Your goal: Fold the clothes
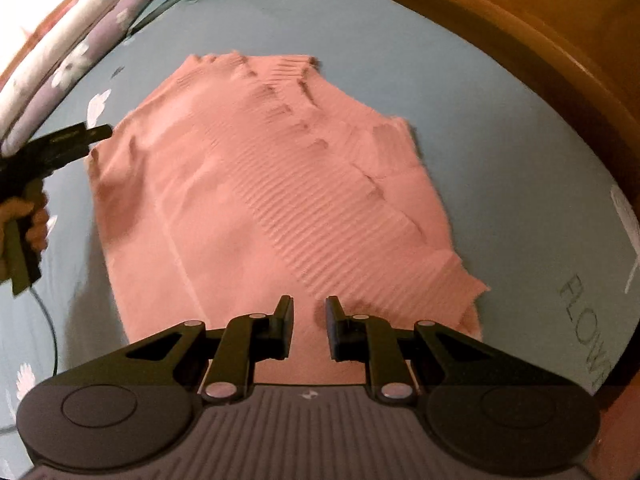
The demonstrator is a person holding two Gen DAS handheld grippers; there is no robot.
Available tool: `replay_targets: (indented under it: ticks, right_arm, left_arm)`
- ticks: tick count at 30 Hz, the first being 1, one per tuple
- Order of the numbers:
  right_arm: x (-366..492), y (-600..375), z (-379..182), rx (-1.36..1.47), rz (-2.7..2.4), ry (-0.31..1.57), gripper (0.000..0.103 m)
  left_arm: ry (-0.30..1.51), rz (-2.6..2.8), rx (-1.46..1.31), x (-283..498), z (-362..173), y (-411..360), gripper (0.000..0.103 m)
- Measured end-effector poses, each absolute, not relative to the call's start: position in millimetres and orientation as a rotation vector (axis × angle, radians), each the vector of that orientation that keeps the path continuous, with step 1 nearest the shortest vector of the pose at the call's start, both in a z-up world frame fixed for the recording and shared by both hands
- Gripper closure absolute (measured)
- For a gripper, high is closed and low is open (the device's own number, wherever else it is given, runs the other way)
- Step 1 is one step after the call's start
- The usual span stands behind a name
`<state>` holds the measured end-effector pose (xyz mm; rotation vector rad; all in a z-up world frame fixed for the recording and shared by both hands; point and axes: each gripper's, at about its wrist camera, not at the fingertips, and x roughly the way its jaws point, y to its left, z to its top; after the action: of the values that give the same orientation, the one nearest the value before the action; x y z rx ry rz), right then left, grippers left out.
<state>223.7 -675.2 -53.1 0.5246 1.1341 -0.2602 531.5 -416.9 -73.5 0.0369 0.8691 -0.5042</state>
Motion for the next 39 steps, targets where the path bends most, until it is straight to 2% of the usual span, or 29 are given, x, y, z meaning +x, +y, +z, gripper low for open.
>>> replay_targets:
  ticks: [4,10,14,17,19,21,24,32,39]
  right_arm:
    - [232,-668,-47,0.503,-0.242,1.131,0.083]
    - [232,-667,-42,0.508,-0.254,1.125,0.083]
    - [229,-666,-43,0.515,-0.258,1.128,0.083]
    - [227,-662,-43,0.511,-0.25,1.138,0.082]
    - [222,-657,-41,0.496,-0.244,1.151,0.082]
    - [215,-652,-38,0.485,-0.229,1.169,0.082]
    - [202,-647,-43,0.503,-0.211,1.209,0.082]
    - [168,-625,-82,0.508,-0.227,1.294,0.081]
    - [156,-632,-56,0.58,-0.332,1.218,0.081]
  left_arm:
    - [0.93,-0.524,0.013,551,-91,-413,0.044]
    - [0.94,-0.519,-0.141,557,-72,-393,0.042]
    - [0.973,-0.533,-0.041,551,-82,-403,0.04]
    - [1.022,-0.484,0.057,549,-94,-416,0.043]
    - [0.997,-0.475,0.144,535,-80,-429,0.043]
    - [0.967,-0.513,0.122,518,-64,-429,0.042]
    - [1.016,-0.612,0.045,483,-50,-428,0.041]
    - [1.157,-0.749,-0.008,402,-62,-427,0.041]
    - [1.211,-0.887,0.056,356,-58,-434,0.042]
